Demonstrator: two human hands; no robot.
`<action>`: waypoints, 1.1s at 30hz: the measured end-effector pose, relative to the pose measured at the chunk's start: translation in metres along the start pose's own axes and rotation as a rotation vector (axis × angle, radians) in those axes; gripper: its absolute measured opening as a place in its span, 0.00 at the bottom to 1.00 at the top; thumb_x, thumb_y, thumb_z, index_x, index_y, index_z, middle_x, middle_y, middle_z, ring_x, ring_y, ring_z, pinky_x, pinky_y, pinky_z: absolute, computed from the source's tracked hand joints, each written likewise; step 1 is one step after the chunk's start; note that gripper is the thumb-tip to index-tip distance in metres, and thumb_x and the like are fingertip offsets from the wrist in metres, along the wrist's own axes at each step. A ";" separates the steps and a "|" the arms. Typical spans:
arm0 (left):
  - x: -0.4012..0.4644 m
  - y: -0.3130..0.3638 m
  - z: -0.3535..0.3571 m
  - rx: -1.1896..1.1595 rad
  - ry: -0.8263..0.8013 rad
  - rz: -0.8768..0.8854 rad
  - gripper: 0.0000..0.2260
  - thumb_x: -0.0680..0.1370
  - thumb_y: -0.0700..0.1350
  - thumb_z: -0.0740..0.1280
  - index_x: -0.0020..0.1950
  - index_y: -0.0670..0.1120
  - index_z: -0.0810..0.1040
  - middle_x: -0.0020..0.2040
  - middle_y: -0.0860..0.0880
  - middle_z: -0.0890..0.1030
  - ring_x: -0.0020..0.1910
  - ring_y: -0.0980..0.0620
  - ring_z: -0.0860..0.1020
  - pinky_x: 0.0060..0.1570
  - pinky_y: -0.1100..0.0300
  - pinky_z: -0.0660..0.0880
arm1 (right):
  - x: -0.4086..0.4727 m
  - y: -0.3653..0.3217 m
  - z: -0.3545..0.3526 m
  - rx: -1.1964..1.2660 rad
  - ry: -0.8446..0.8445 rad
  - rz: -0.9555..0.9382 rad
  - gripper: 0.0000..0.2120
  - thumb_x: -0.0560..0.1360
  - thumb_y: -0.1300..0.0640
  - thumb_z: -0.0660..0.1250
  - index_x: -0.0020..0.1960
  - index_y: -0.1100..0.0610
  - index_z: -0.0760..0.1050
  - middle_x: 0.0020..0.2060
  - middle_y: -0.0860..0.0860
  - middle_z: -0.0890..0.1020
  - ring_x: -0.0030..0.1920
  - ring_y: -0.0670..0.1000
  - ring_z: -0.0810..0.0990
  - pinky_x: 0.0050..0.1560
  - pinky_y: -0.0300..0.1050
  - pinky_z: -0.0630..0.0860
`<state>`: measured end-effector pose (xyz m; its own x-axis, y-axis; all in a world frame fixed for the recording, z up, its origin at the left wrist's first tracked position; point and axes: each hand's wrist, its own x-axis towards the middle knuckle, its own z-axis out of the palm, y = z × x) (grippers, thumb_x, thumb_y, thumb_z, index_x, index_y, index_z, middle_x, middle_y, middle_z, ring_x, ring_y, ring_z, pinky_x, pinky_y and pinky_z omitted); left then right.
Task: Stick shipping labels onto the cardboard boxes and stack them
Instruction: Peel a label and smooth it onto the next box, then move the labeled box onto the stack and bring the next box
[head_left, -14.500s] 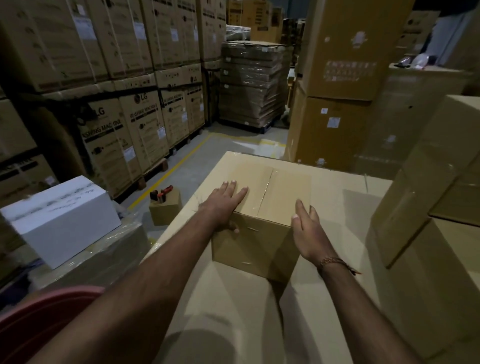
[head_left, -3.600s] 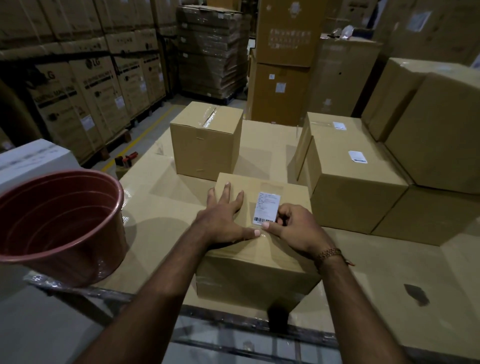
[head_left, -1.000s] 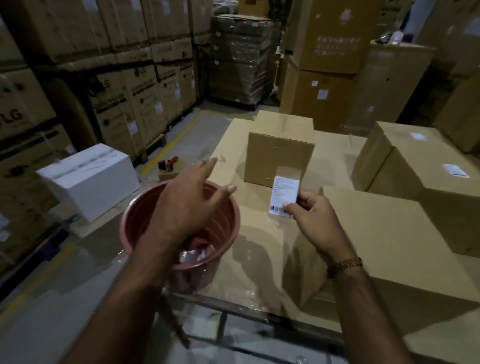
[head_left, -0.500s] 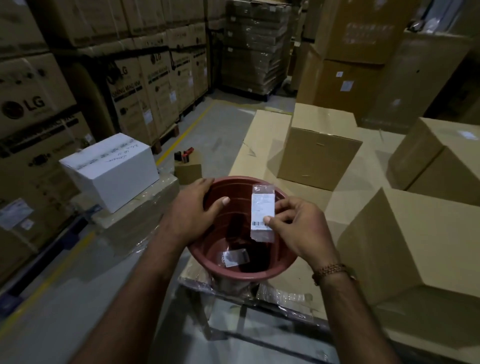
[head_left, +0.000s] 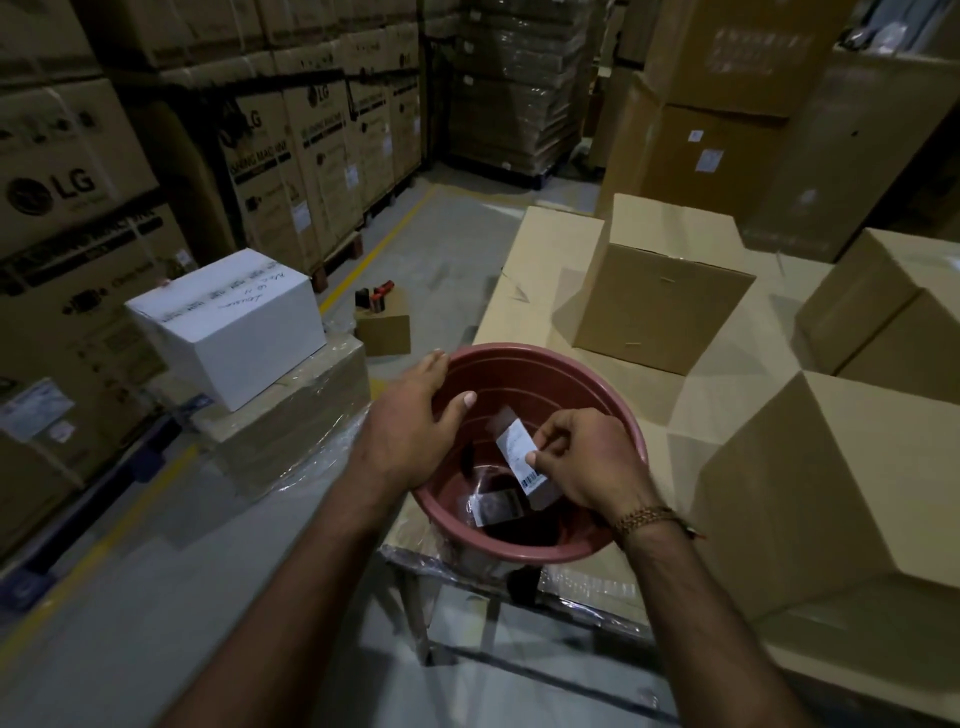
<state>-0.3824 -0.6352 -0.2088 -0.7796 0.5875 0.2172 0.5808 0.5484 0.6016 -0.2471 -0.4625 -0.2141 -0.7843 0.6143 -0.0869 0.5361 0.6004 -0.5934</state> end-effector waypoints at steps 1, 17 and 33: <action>0.000 -0.001 0.001 -0.002 0.002 -0.001 0.29 0.84 0.55 0.66 0.83 0.47 0.66 0.81 0.47 0.68 0.79 0.48 0.67 0.77 0.52 0.62 | 0.001 0.000 0.002 -0.009 -0.008 0.007 0.08 0.72 0.55 0.82 0.42 0.52 0.83 0.34 0.45 0.85 0.36 0.41 0.83 0.34 0.31 0.70; 0.000 -0.005 0.002 -0.058 0.007 -0.028 0.28 0.84 0.55 0.66 0.83 0.51 0.65 0.82 0.51 0.68 0.79 0.49 0.66 0.77 0.44 0.66 | 0.012 -0.022 0.009 -0.105 -0.058 0.008 0.10 0.70 0.48 0.83 0.44 0.51 0.85 0.39 0.46 0.87 0.42 0.47 0.86 0.44 0.40 0.80; -0.003 0.014 -0.008 0.114 0.139 0.062 0.24 0.83 0.59 0.66 0.76 0.49 0.75 0.76 0.49 0.75 0.74 0.48 0.73 0.72 0.43 0.72 | -0.023 -0.006 -0.047 -0.069 0.201 -0.095 0.10 0.76 0.43 0.77 0.52 0.48 0.85 0.44 0.44 0.85 0.45 0.46 0.84 0.50 0.46 0.83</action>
<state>-0.3735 -0.6341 -0.1955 -0.7618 0.5386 0.3600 0.6454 0.5823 0.4944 -0.2176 -0.4560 -0.1713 -0.7580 0.6388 0.1315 0.4885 0.6897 -0.5345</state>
